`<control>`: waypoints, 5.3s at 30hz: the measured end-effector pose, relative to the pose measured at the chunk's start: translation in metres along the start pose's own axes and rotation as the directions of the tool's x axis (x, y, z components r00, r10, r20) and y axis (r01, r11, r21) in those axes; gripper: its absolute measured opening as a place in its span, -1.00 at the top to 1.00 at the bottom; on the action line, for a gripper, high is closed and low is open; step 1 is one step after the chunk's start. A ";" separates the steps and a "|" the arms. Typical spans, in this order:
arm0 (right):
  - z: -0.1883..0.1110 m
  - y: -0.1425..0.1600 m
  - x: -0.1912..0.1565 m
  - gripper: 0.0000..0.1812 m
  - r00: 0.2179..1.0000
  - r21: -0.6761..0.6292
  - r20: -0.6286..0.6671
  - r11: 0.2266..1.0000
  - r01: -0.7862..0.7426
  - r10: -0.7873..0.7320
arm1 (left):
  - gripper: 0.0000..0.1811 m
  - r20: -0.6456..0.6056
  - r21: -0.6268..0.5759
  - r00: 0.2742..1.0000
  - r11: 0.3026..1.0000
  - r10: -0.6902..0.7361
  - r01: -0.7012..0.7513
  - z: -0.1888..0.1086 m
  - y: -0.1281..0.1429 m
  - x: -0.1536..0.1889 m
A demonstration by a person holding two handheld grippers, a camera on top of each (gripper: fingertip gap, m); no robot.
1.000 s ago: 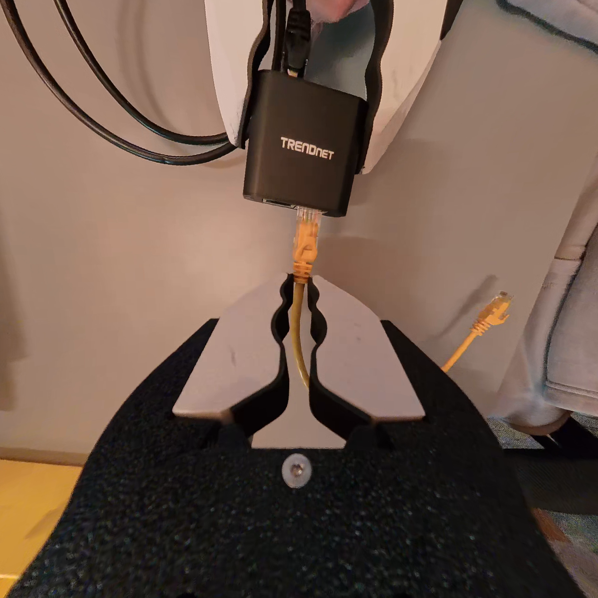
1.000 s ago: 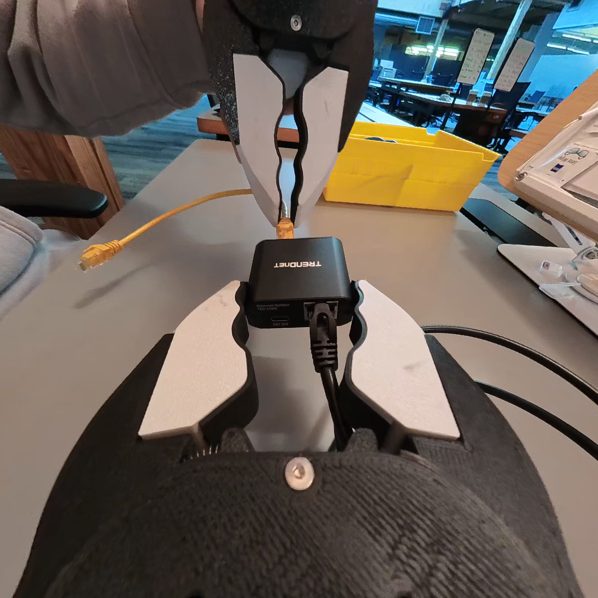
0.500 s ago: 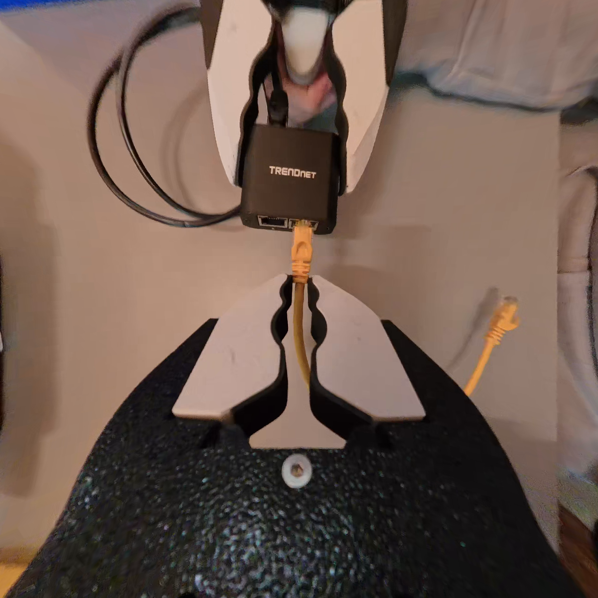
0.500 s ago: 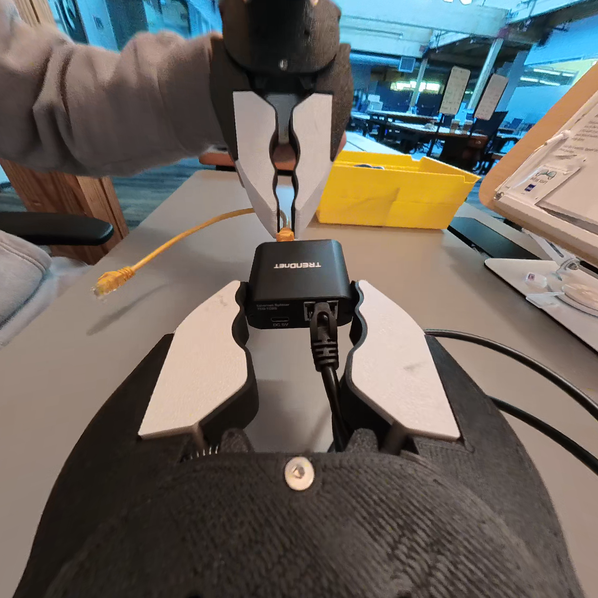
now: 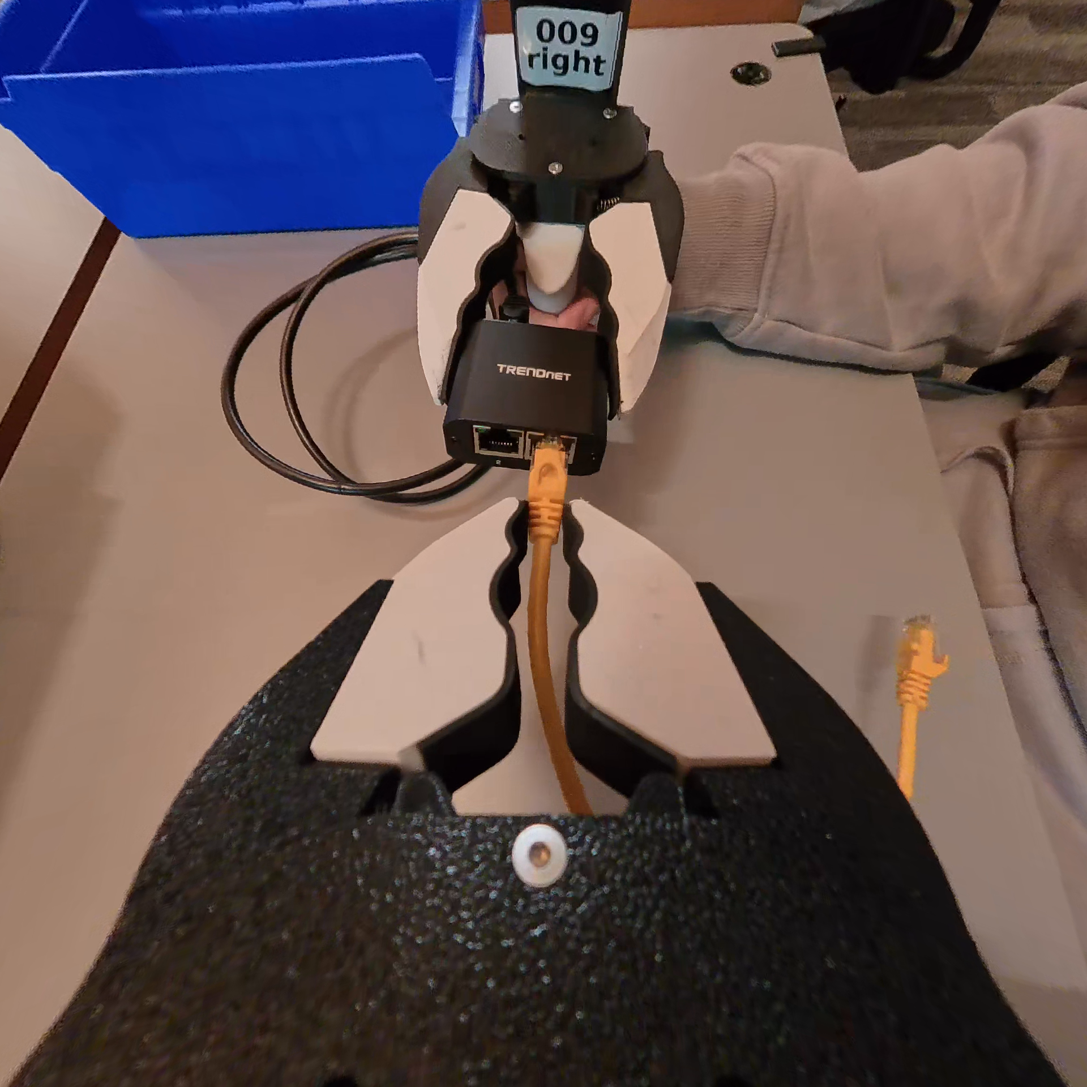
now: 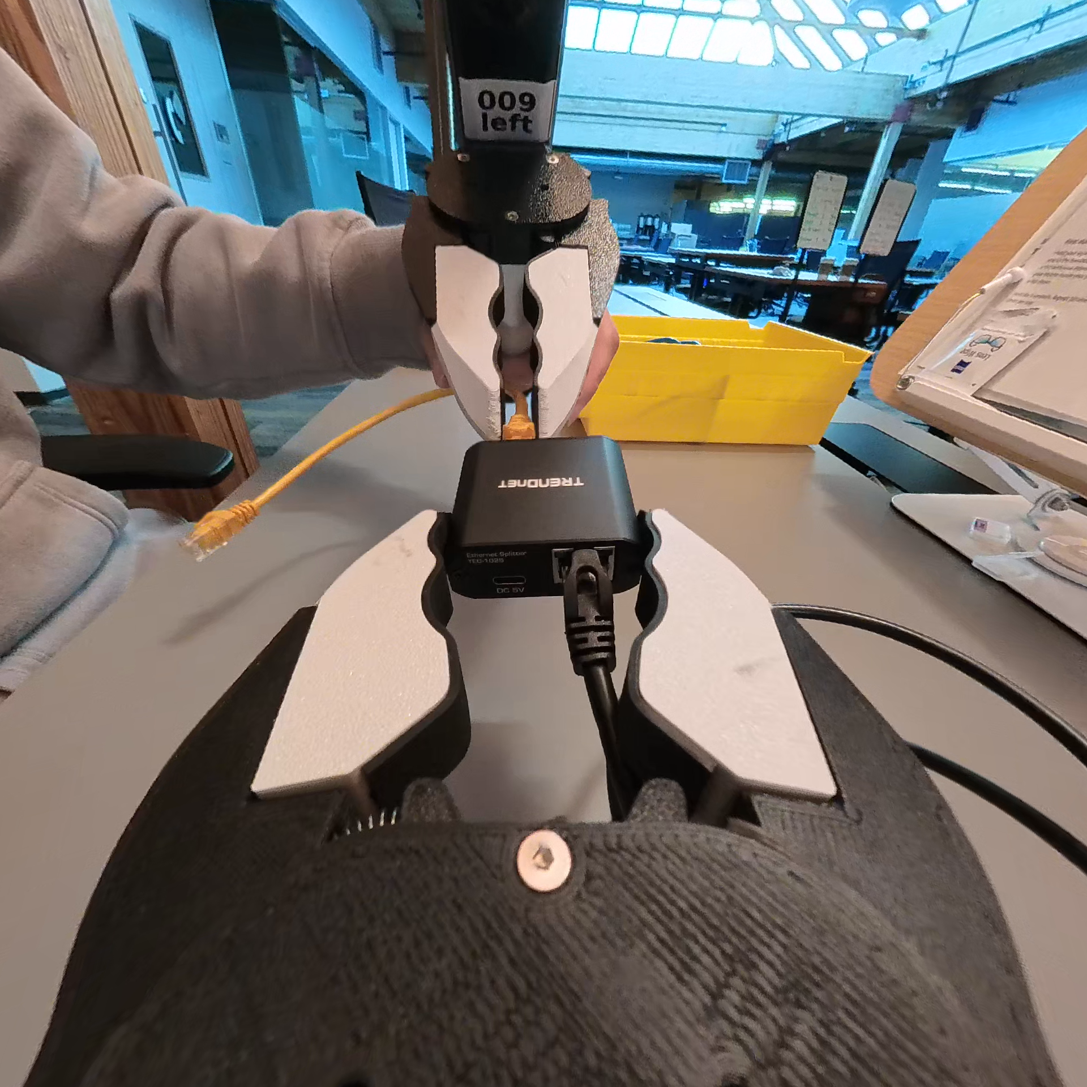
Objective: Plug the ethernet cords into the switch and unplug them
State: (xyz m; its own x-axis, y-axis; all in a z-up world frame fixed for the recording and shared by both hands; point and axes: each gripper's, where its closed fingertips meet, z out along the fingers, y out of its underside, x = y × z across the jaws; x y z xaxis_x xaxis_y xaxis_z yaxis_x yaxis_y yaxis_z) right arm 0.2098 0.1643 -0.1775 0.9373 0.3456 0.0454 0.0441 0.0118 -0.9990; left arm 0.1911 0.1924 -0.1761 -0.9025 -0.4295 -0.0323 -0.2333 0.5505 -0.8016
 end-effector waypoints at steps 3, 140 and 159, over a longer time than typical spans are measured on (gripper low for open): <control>0.001 0.001 0.001 0.32 1.000 0.006 -0.002 1.000 -0.018 0.018 | 0.89 0.007 0.007 1.000 1.000 0.009 -0.009 -0.001 -0.003 -0.001; 0.004 -0.013 0.021 0.37 0.987 0.172 -0.076 0.977 -0.127 0.141 | 0.63 0.380 0.646 -0.167 0.131 -0.910 0.752 -0.240 0.282 -0.210; -0.018 -0.018 0.034 0.37 0.979 0.226 -0.154 0.969 -0.098 0.135 | 0.94 0.333 0.704 0.482 0.554 -0.810 0.444 -0.283 0.039 -0.152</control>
State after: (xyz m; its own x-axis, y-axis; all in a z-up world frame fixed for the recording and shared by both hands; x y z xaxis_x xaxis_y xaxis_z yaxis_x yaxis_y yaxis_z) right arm 0.2470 0.1588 -0.1579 0.9766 0.1954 -0.0899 -0.1276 0.1897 -0.9735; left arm 0.2164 0.4823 -0.0336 -0.1259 -0.8915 0.4351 -0.2751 -0.3900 -0.8788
